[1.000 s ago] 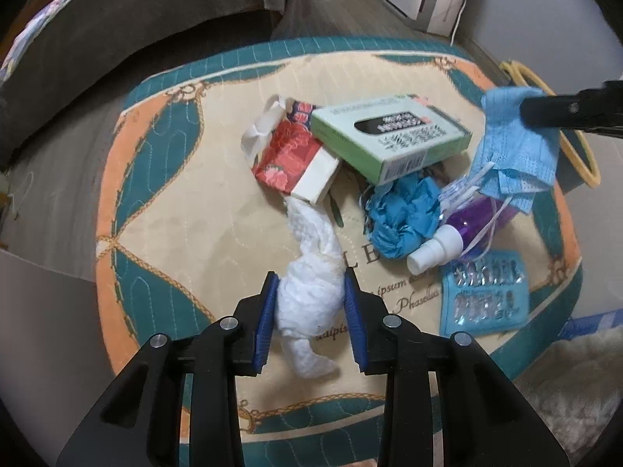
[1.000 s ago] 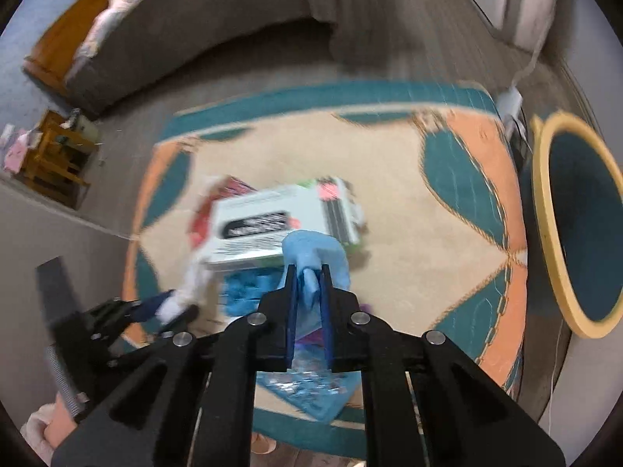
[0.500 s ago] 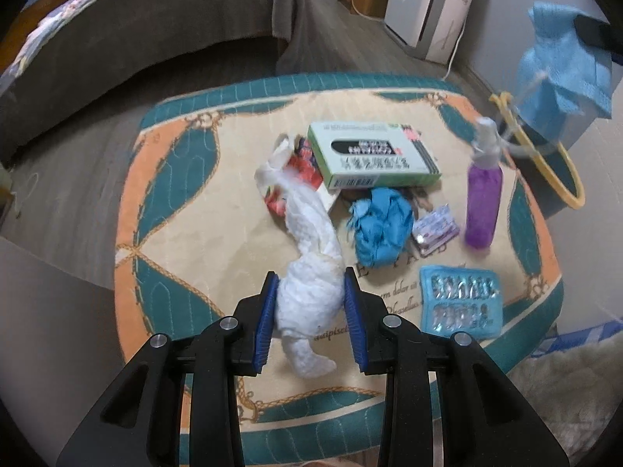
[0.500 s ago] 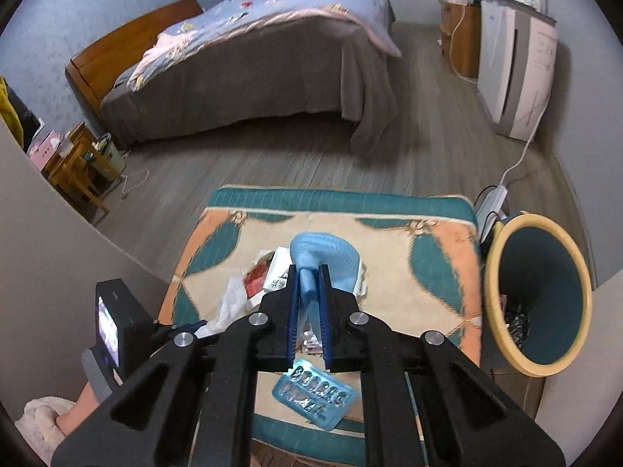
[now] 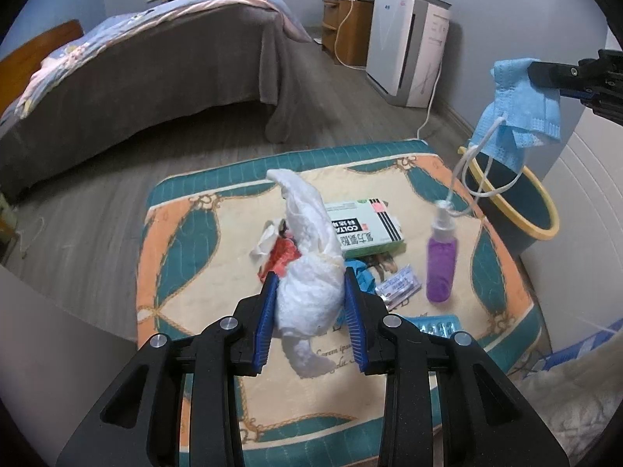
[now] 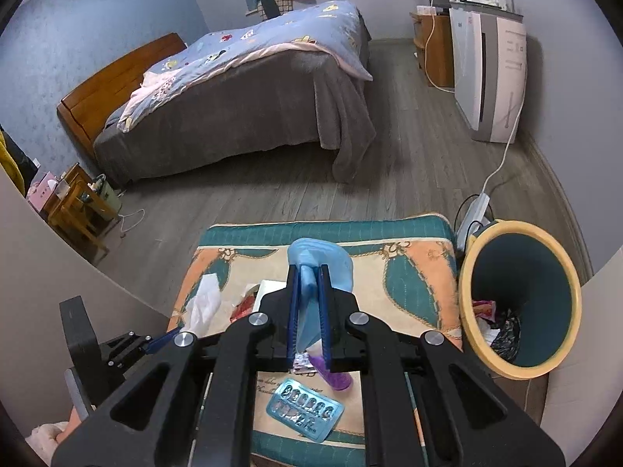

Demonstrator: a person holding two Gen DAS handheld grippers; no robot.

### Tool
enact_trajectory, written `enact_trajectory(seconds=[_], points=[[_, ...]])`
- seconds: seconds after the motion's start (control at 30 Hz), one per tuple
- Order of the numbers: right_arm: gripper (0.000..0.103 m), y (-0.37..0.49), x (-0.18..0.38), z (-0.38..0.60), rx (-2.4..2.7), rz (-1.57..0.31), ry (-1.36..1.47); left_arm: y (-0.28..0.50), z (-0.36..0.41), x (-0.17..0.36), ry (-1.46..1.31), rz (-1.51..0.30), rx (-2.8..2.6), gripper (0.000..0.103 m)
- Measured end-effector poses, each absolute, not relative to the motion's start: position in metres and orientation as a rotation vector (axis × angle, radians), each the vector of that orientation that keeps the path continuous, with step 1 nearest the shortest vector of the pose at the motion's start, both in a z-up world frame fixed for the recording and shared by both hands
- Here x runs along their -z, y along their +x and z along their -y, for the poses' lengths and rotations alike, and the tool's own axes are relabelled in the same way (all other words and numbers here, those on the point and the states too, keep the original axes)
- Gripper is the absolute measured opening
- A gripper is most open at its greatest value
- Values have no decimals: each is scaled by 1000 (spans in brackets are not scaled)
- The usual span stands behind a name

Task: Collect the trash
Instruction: 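Carry both items to the bin and release the mask and tissue inside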

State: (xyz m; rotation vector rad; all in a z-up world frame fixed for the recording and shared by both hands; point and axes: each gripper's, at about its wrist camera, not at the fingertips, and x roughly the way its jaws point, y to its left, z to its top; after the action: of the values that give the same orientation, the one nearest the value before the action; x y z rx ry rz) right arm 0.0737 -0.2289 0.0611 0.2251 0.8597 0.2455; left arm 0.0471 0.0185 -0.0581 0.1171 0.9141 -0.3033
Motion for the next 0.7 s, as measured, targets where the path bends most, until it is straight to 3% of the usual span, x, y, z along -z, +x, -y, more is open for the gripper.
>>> enact_trajectory(seconds=[0.33,0.7], points=[[9,70,-74,247,-221,-806,237,49,-12,48,105,-885,323,35],[9,94,-24,278,-101,-909,191,52,16,50,152,-890,345,35]])
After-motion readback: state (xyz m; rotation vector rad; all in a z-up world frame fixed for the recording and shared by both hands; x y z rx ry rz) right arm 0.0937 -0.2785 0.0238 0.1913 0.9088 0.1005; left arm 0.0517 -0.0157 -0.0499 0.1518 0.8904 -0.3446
